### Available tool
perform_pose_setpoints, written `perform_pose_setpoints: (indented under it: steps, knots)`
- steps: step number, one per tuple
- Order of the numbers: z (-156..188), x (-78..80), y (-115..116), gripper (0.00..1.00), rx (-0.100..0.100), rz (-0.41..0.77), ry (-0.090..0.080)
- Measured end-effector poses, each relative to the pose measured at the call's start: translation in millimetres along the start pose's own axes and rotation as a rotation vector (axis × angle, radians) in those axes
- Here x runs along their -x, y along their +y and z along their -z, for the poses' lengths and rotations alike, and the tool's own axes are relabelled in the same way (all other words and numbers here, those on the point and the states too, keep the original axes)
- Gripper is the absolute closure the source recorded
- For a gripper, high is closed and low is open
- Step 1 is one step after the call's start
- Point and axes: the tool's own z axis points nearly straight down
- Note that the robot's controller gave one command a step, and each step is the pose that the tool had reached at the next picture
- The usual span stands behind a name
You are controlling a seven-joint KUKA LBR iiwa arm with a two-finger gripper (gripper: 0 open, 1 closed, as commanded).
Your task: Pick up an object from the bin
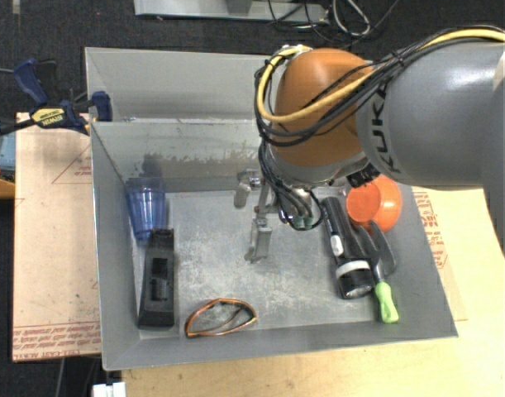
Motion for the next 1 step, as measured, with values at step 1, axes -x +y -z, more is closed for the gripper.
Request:
perform_pose_setpoints:
  steps: [1]
  knots:
    - [0.0, 0.0, 0.0, 0.00, 0.000, 0.000, 0.000]
